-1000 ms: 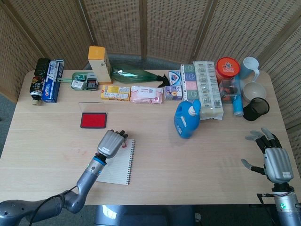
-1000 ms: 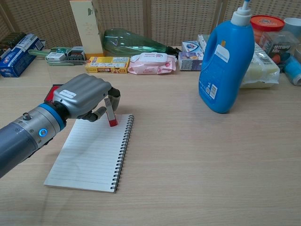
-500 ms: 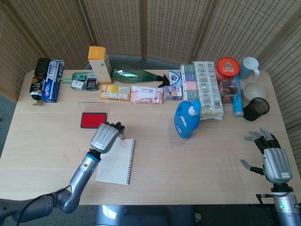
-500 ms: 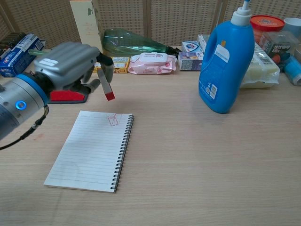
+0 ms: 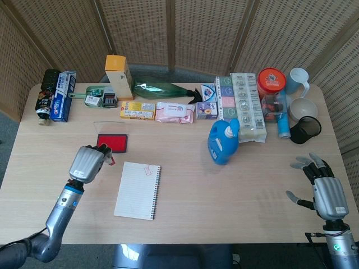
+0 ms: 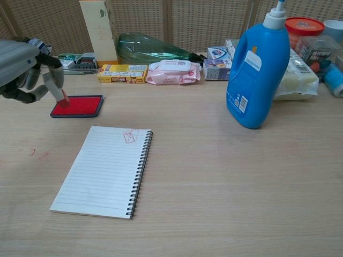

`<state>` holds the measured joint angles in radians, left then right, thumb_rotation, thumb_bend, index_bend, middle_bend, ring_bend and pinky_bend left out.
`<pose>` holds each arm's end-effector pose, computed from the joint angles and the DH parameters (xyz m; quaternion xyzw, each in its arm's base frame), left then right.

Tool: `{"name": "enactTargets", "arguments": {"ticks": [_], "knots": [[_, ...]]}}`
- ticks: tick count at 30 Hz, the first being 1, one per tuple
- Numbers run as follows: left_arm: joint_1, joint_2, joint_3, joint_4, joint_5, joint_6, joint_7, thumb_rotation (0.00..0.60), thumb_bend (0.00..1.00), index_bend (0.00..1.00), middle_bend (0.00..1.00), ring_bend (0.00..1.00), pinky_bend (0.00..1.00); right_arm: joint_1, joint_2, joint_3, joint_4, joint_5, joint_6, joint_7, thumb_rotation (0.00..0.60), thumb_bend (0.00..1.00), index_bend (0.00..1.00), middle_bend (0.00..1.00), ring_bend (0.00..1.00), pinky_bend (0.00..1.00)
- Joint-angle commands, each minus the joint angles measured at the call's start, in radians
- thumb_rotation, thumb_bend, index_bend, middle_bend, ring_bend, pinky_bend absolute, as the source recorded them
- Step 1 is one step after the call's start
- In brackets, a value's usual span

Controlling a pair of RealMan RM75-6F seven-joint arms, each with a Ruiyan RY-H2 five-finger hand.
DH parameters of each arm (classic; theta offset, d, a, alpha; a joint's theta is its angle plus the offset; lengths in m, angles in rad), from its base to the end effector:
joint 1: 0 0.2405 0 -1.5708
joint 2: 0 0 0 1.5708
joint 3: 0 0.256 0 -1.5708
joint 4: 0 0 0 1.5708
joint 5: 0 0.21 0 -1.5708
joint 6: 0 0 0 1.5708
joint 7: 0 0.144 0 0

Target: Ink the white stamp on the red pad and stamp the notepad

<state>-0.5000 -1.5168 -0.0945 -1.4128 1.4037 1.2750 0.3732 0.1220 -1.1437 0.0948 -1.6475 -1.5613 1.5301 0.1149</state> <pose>-0.2139 0.2973 0.0267 -0.7133 -0.2682 -0.3883 0.5182 -0.2802 -0.1992 0.1575 0.5690 -0.3880 0.4872 0.5369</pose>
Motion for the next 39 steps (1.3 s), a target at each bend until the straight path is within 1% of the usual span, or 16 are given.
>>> {"name": "enactTargets", "arguments": {"ticks": [1, 10, 15, 21, 26, 29, 32, 36, 39], "knots": [[0.032, 0.008, 0.025, 0.051, -0.010, 0.004, -0.059, 0.600, 0.47, 0.84, 0.72, 0.64, 0.63, -0.001, 0.000, -0.002, -0.002, -0.003, 0.002, -0.001, 0.600, 0.00, 0.30, 0.24, 0.10, 0.12], [0.079, -0.055, 0.057, 0.209, -0.028, -0.023, -0.155, 0.600, 0.47, 0.84, 0.71, 0.63, 0.63, 0.000, -0.003, -0.004, -0.002, -0.005, -0.001, -0.009, 0.600, 0.00, 0.30, 0.24, 0.10, 0.12], [0.092, -0.085, 0.061, 0.260, -0.031, -0.033, -0.179, 0.600, 0.46, 0.84, 0.68, 0.60, 0.62, 0.001, -0.005, -0.004, 0.000, -0.003, -0.004, -0.012, 0.600, 0.00, 0.30, 0.23, 0.10, 0.12], [0.099, -0.102, 0.056, 0.272, -0.044, -0.047, -0.154, 0.600, 0.44, 0.81, 0.61, 0.54, 0.59, 0.001, -0.005, -0.004, 0.000, -0.003, -0.003, -0.011, 0.600, 0.00, 0.30, 0.24, 0.10, 0.12], [0.102, -0.116, 0.052, 0.281, -0.056, -0.063, -0.137, 0.600, 0.43, 0.80, 0.59, 0.52, 0.58, 0.000, -0.003, -0.003, -0.001, -0.004, 0.000, -0.007, 0.600, 0.00, 0.30, 0.24, 0.10, 0.12], [0.105, -0.117, 0.046, 0.272, -0.063, -0.068, -0.133, 0.600, 0.42, 0.77, 0.56, 0.50, 0.57, 0.000, -0.002, -0.003, -0.001, -0.004, 0.000, -0.006, 0.600, 0.00, 0.30, 0.24, 0.10, 0.12], [0.108, -0.117, 0.041, 0.268, -0.064, -0.063, -0.125, 0.600, 0.37, 0.72, 0.51, 0.48, 0.57, 0.000, -0.002, -0.003, -0.001, -0.004, 0.000, -0.007, 0.600, 0.00, 0.30, 0.24, 0.10, 0.12], [0.109, -0.113, 0.032, 0.251, -0.073, -0.065, -0.105, 0.600, 0.32, 0.62, 0.44, 0.44, 0.56, -0.001, -0.002, -0.003, -0.003, -0.003, 0.000, -0.008, 0.600, 0.00, 0.30, 0.24, 0.10, 0.12], [0.108, -0.106, 0.028, 0.235, -0.083, -0.071, -0.075, 0.600, 0.31, 0.59, 0.40, 0.42, 0.55, 0.000, -0.002, -0.003, -0.003, -0.001, -0.002, -0.010, 0.600, 0.00, 0.30, 0.24, 0.10, 0.12]]}}
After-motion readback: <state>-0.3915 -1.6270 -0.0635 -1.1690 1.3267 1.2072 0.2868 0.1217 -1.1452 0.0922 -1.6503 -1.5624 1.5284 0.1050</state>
